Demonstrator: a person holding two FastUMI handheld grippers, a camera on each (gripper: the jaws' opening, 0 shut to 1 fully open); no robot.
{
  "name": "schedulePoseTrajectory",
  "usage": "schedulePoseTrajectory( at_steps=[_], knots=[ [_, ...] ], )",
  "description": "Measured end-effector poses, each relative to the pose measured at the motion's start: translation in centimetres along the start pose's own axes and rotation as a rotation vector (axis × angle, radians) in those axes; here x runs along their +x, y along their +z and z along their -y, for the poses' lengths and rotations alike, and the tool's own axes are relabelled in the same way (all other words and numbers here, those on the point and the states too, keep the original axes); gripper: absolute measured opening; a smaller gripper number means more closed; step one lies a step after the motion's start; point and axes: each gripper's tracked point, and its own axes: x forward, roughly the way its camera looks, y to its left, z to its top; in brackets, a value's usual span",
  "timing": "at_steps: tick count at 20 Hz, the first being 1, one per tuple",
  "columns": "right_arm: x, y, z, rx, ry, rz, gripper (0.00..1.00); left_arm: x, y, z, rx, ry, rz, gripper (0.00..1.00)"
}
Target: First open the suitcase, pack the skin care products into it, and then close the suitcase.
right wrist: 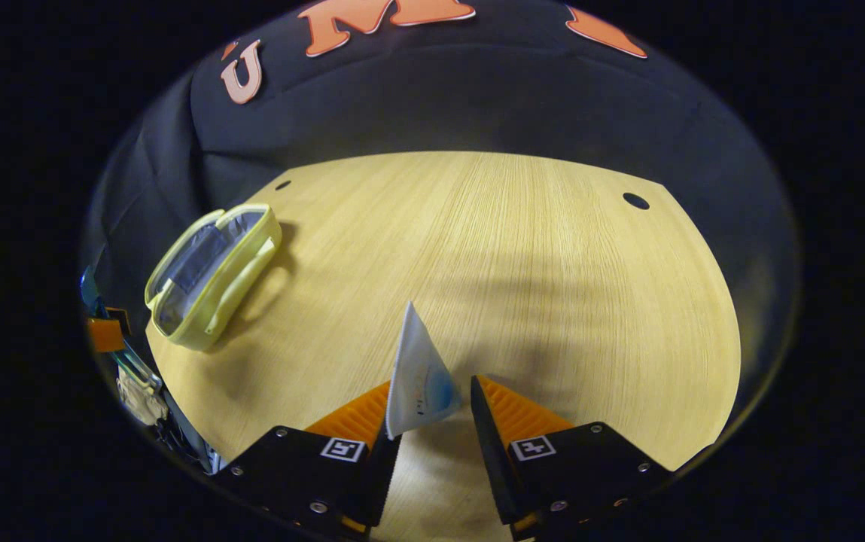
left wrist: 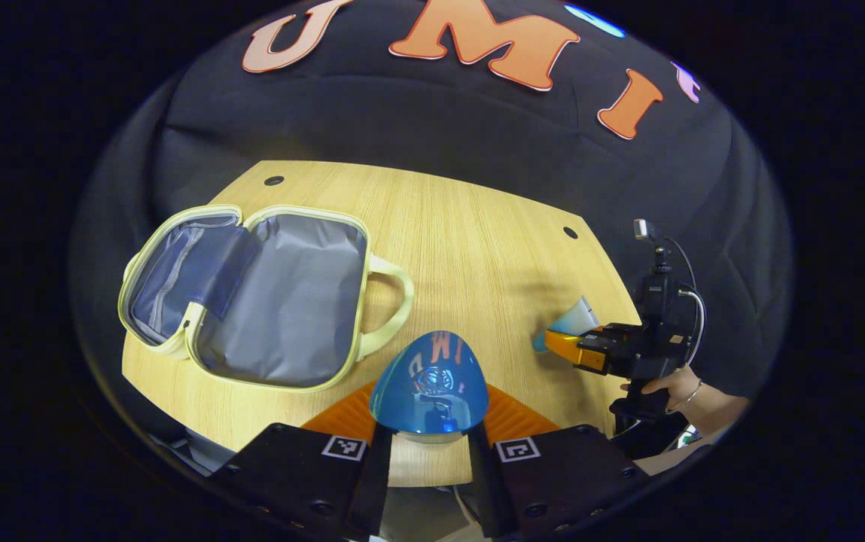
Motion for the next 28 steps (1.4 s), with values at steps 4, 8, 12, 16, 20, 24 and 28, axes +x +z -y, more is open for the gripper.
schedulePoseTrajectory(
  at_steps=[4, 8, 12, 16, 20, 24, 28],
  knots=[
    [-0.2, 0.2, -0.8, 0.055, 0.022, -0.039, 0.39, -1.2, 0.9, -1.0, 0.023, -0.008, -0.013, 0.47],
    [-3.0, 1.6, -4.2, 0.221, 0.207, -0.039, 0.36, -3.3, 2.9, -5.7, 0.091, 0.058, -0.051, 0.47],
    [-6.0, 2.6, -7.3, 0.327, 0.361, -0.043, 0.36, -4.3, 3.9, -11.3, 0.189, 0.125, -0.190, 0.47],
    [-7.4, 2.2, -8.5, 0.337, 0.413, -0.052, 0.36, -2.5, 3.5, -15.2, 0.219, 0.147, -0.388, 0.48],
    [-8.4, 0.8, -8.6, 0.384, 0.425, -0.066, 0.37, 2.1, 4.0, -19.4, 0.203, 0.173, -0.509, 0.48],
    [-8.6, -1.3, -6.9, 0.440, 0.374, -0.085, 0.31, 6.9, 4.1, -23.5, 0.271, 0.257, -0.621, 0.46],
    [-8.5, -2.5, -5.2, 0.513, 0.312, -0.082, 0.36, 11.2, 3.7, -24.4, 0.313, 0.304, -0.670, 0.46]
  ],
)
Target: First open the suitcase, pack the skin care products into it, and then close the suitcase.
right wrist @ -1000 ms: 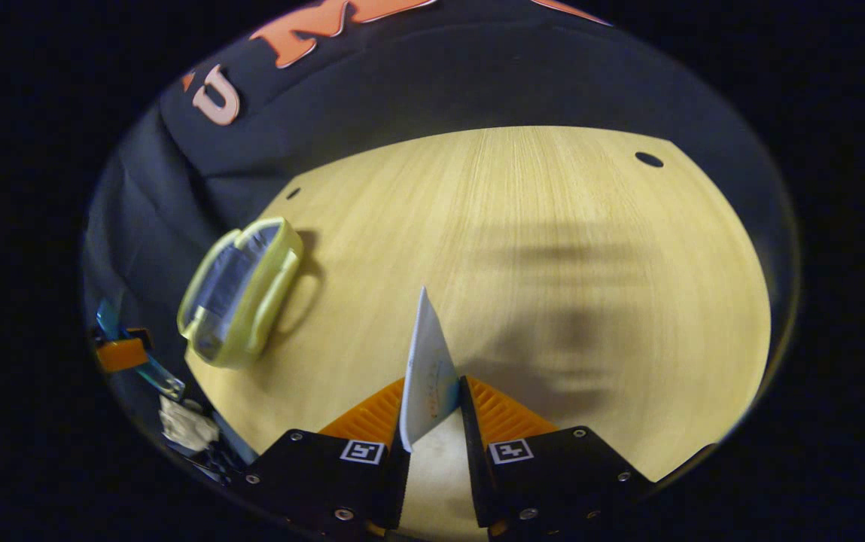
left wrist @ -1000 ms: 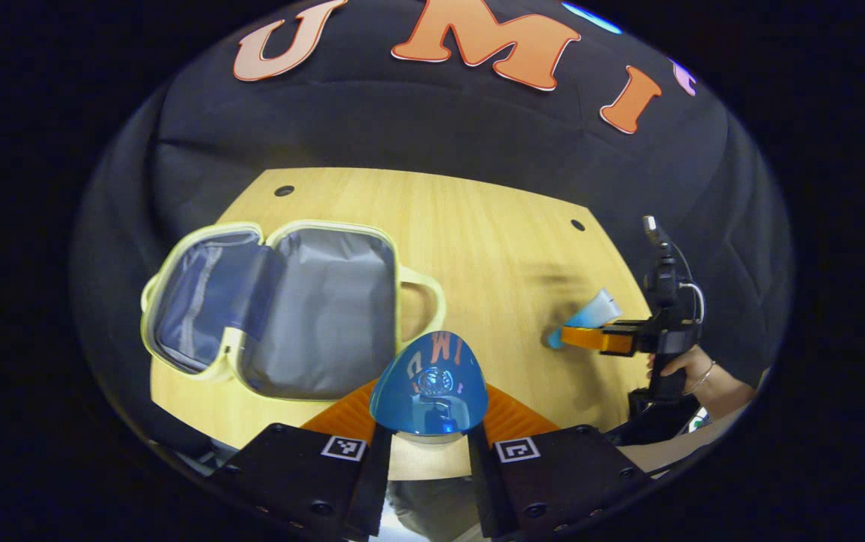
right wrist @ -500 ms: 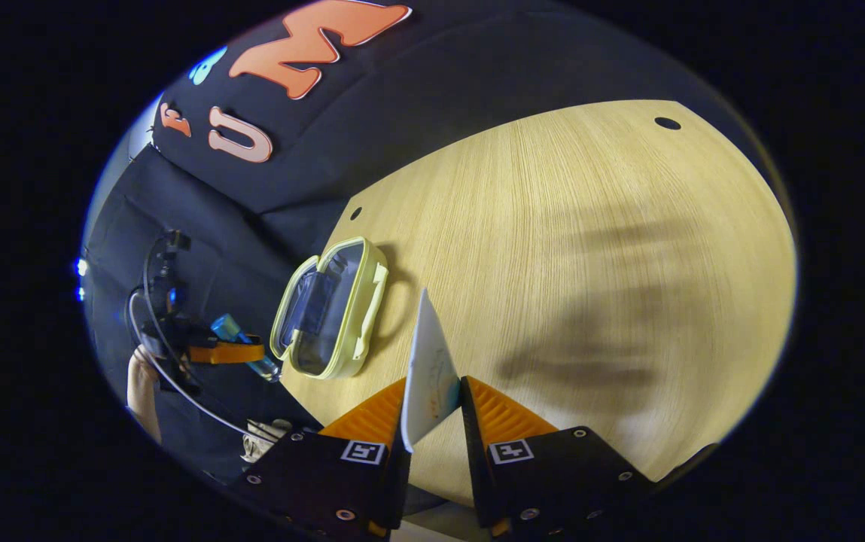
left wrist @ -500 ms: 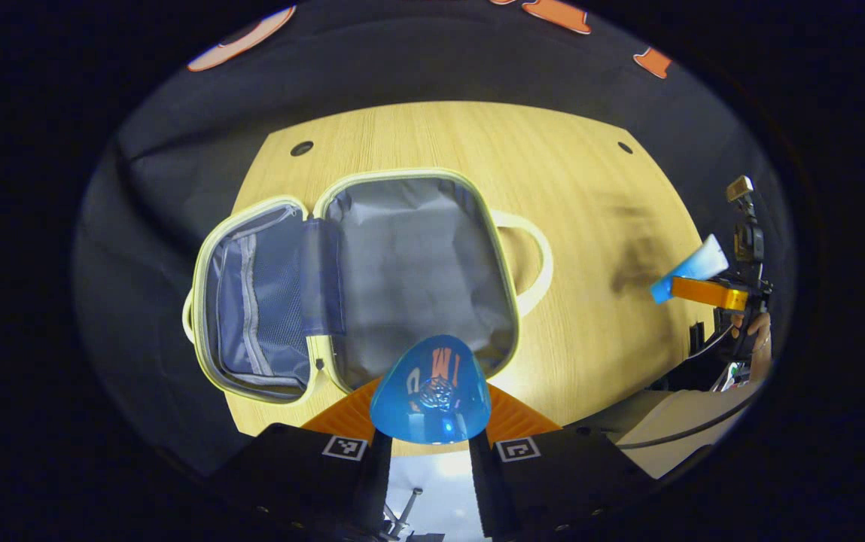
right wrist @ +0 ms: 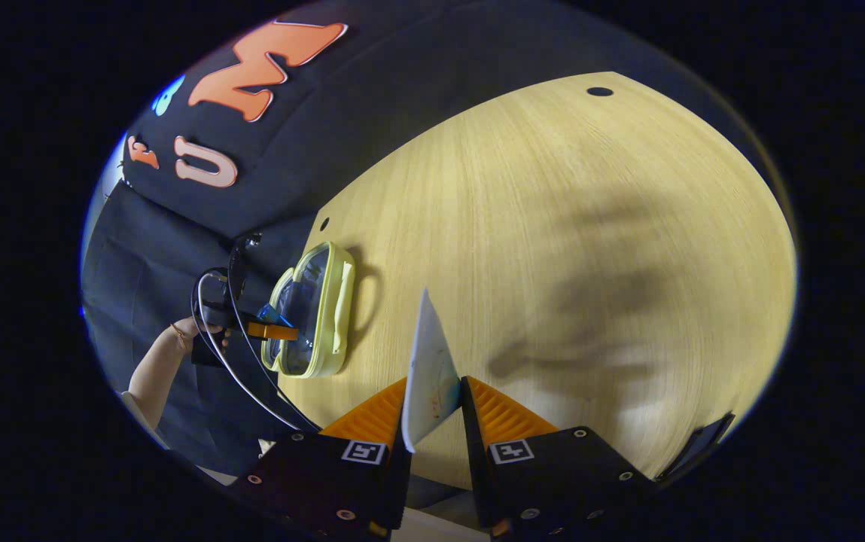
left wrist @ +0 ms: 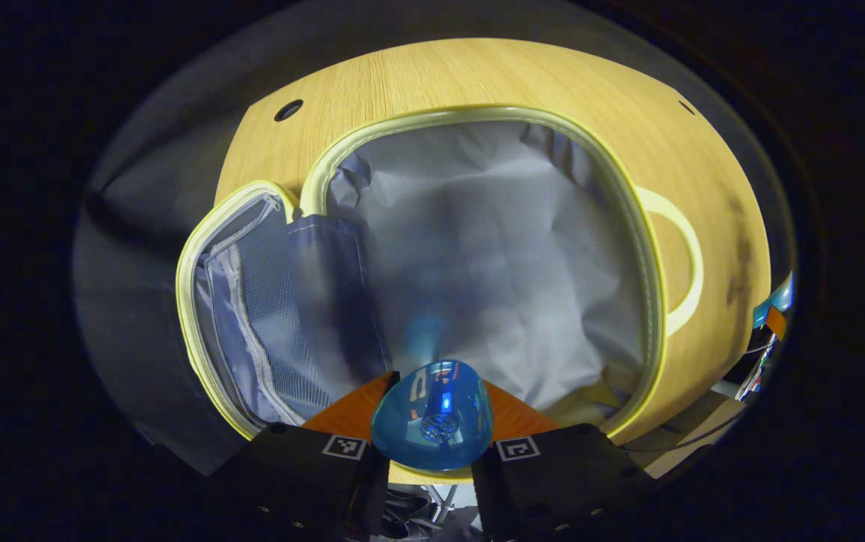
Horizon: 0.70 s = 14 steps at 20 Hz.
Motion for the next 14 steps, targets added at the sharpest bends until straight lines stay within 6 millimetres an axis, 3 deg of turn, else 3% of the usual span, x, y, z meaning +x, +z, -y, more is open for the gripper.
schedulePoseTrajectory(
  at_steps=[2, 3, 4, 7, 9, 10, 12, 13, 14],
  knots=[
    [-0.1, 0.1, 0.1, 0.018, -0.017, 0.015, 0.36, 1.3, 1.9, 0.3, 0.039, 0.018, 0.022, 0.47],
    [-0.1, 0.2, -0.1, 0.023, -0.021, 0.023, 0.31, 1.7, 2.7, 1.0, 0.053, 0.026, 0.016, 0.48],
    [-0.1, 0.2, -0.3, 0.025, -0.028, 0.029, 0.36, 1.9, 3.3, 1.7, 0.055, 0.026, 0.003, 0.47],
    [0.1, 0.5, -1.7, 0.019, -0.038, 0.057, 0.36, 3.7, 3.2, 2.0, 0.045, -0.017, -0.005, 0.47],
    [0.2, 0.7, -2.8, 0.011, -0.045, 0.072, 0.36, 3.2, 3.0, 2.6, 0.047, -0.059, 0.008, 0.51],
    [0.3, 0.6, -3.4, 0.005, -0.049, 0.078, 0.36, 2.5, 3.1, 2.6, 0.052, -0.070, 0.033, 0.59],
    [0.5, 0.7, -4.7, -0.016, -0.054, 0.082, 0.36, 0.9, 3.0, 2.9, 0.056, -0.106, 0.093, 0.94],
    [0.5, 0.7, -5.6, -0.030, -0.051, 0.080, 0.36, 0.1, 2.7, 2.9, 0.060, -0.127, 0.133, 1.00],
    [0.4, 0.7, -6.6, -0.045, -0.045, 0.078, 0.36, -1.0, 2.3, 3.3, 0.060, -0.158, 0.174, 1.00]
  ],
)
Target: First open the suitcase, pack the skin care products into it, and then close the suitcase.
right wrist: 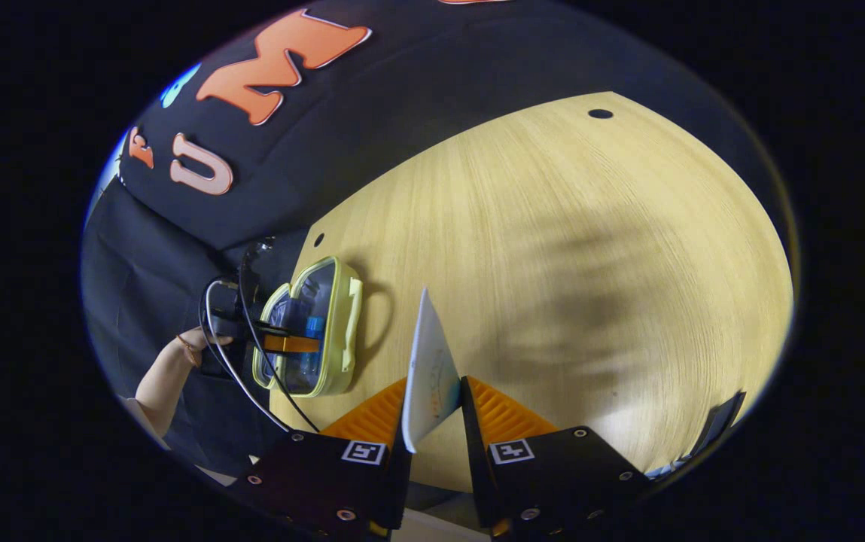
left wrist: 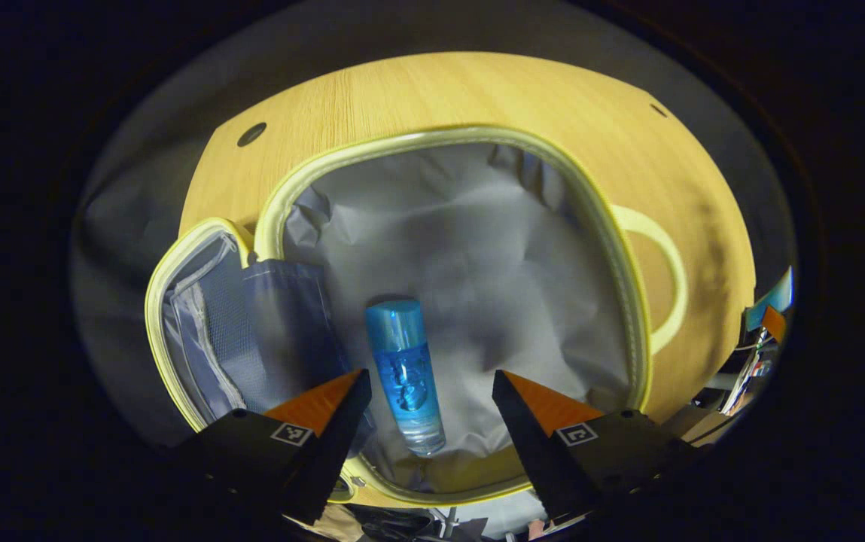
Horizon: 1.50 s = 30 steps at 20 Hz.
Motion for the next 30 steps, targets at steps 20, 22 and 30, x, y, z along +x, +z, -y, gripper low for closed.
schedulePoseTrajectory(
  at_steps=[20, 22, 30],
  knots=[
    [15.7, -1.7, -23.5, -0.290, 0.078, -0.511, 0.36, -23.0, -29.5, -21.3, -0.760, -0.103, 0.607, 0.98],
    [17.9, -3.4, -22.1, -0.288, 0.020, -0.570, 0.36, -25.2, -33.9, -23.1, -0.823, -0.086, 0.599, 0.98],
    [21.1, -3.7, -19.4, -0.249, -0.100, -0.611, 0.34, -28.6, -38.9, -26.1, -0.942, -0.108, 0.622, 0.98]
  ],
)
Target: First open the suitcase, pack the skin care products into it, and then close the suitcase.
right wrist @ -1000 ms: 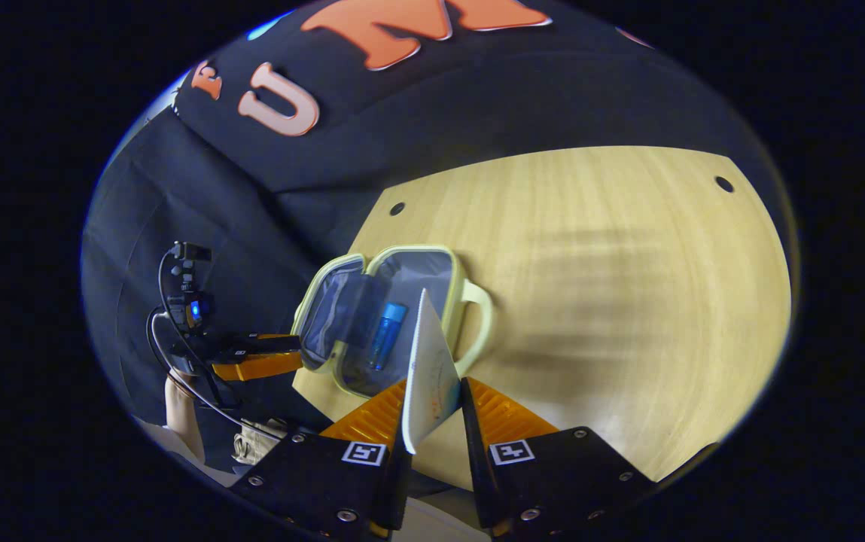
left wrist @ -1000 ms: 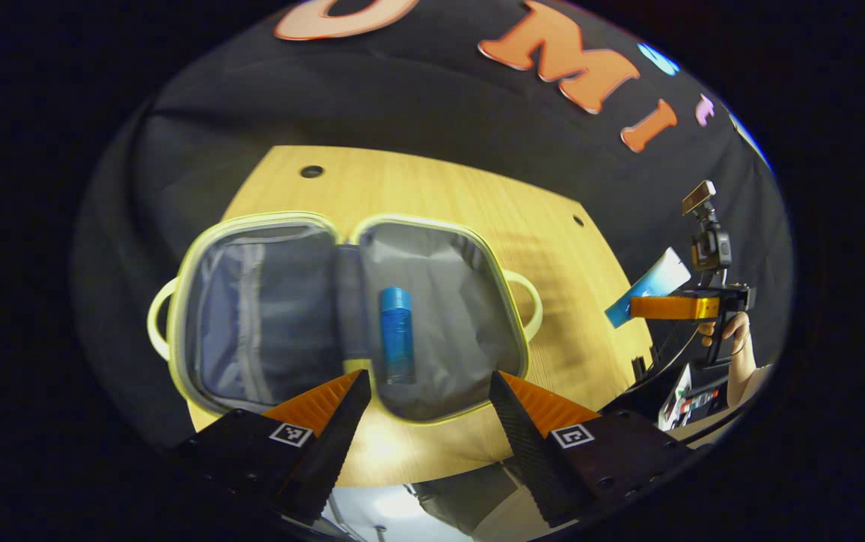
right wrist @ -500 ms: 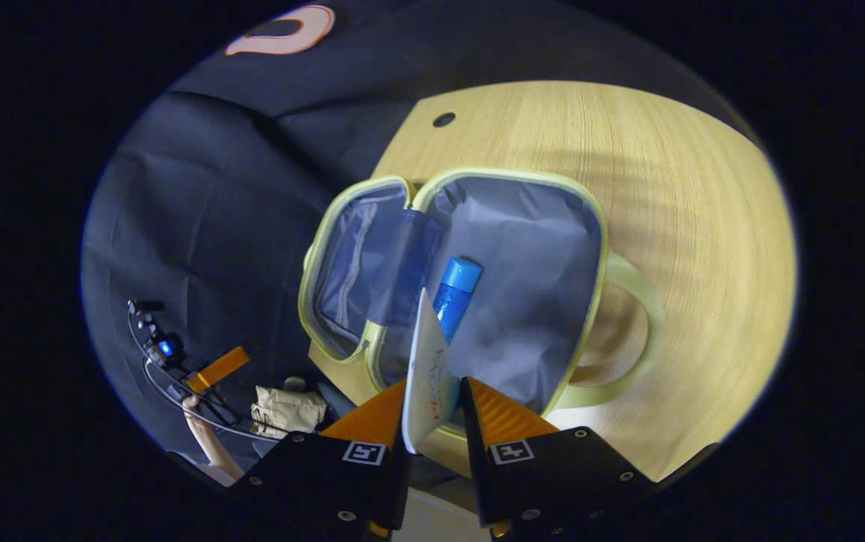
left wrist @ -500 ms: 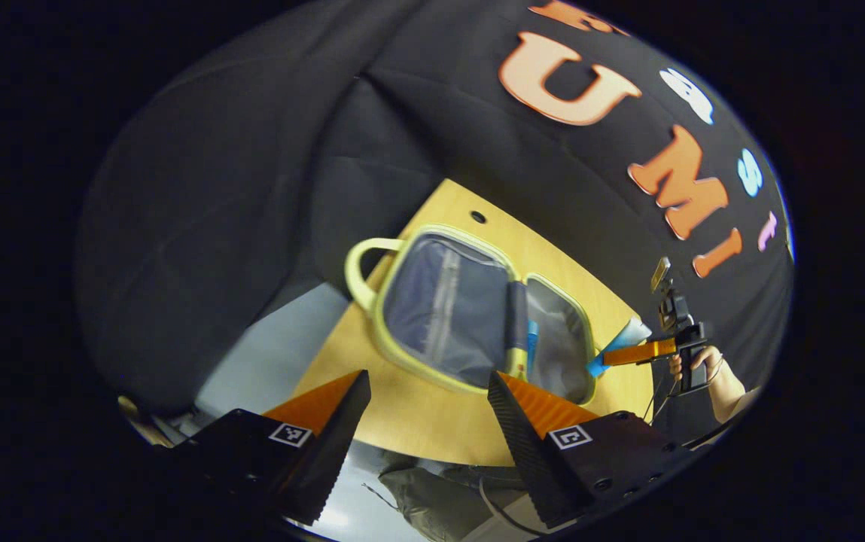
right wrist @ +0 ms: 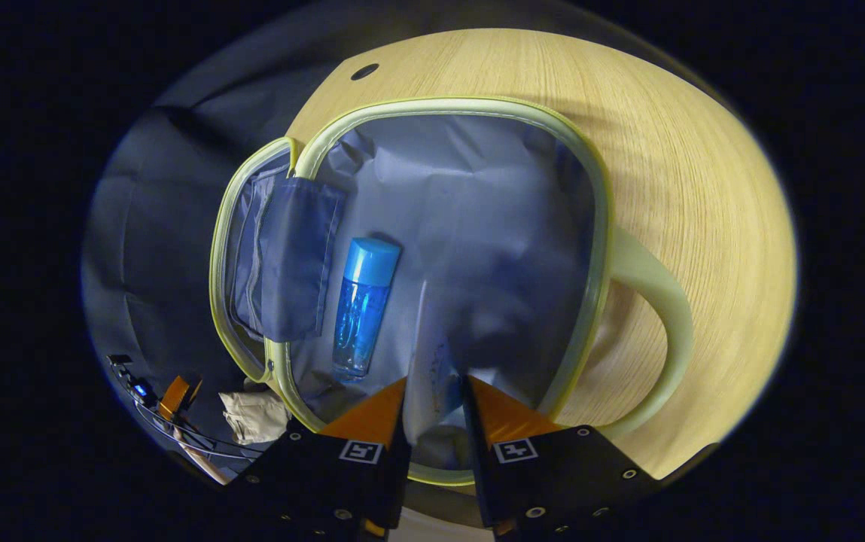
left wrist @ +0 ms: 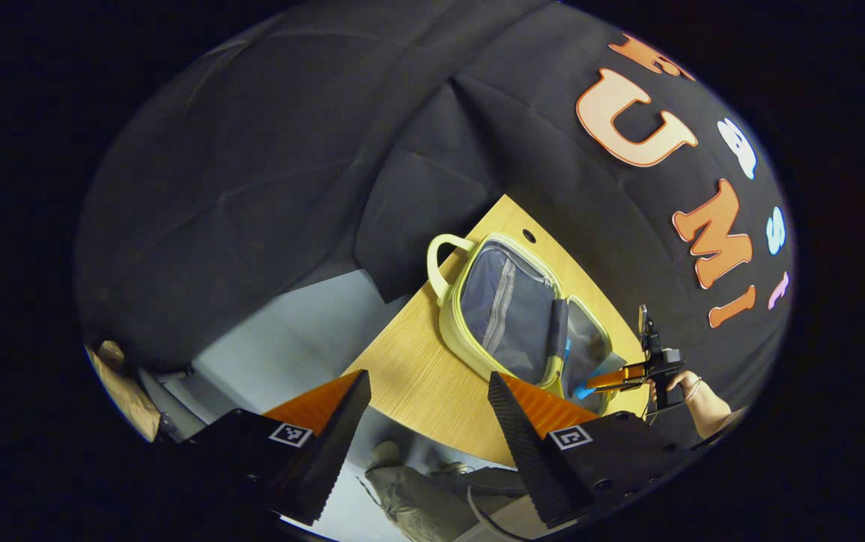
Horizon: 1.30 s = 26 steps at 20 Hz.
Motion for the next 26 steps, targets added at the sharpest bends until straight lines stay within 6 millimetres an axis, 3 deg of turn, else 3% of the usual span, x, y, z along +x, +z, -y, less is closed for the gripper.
schedulePoseTrajectory(
  at_steps=[2, 5, 6, 9, 12, 14, 18, 23, 25, 26],
  knots=[
    [-1.0, 0.4, -1.1, -0.006, 0.035, 0.041, 0.50, 1.4, 1.0, -0.1, -0.024, -0.013, 0.017, 0.98],
    [-3.4, 0.9, -2.3, -0.034, 0.084, 0.133, 0.87, 5.4, 2.8, 1.2, -0.056, -0.054, 0.033, 0.98],
    [-4.2, 0.8, -2.6, -0.052, 0.093, 0.168, 0.95, 7.0, 3.5, 1.5, -0.065, -0.071, 0.036, 0.96],
    [-6.7, 1.4, -3.6, -0.083, 0.106, 0.307, 0.96, 11.5, 5.6, 1.3, -0.093, -0.090, 0.025, 0.98],
    [-10.1, 1.9, -5.9, -0.110, 0.144, 0.478, 0.96, 16.5, 7.5, 1.0, -0.085, -0.098, 0.005, 0.98],
    [-11.9, 1.8, -6.0, -0.131, 0.132, 0.568, 0.95, 19.3, 8.9, 0.3, -0.116, -0.094, -0.010, 0.98],
    [-14.9, 1.3, -5.8, -0.091, 0.123, 0.661, 0.95, 23.8, 9.5, -0.5, -0.159, -0.100, -0.063, 0.98],
    [-16.9, 0.9, -3.6, -0.040, 0.086, 0.708, 0.95, 27.4, 9.5, 0.4, -0.233, -0.160, -0.092, 0.95],
    [-17.3, 1.0, -2.4, -0.023, 0.058, 0.729, 0.95, 27.6, 10.0, 1.7, -0.279, -0.209, -0.087, 0.94],
    [-17.2, 1.1, -2.0, -0.017, 0.046, 0.739, 0.95, 27.6, 9.7, 1.8, -0.292, -0.200, -0.095, 0.71]
  ],
)
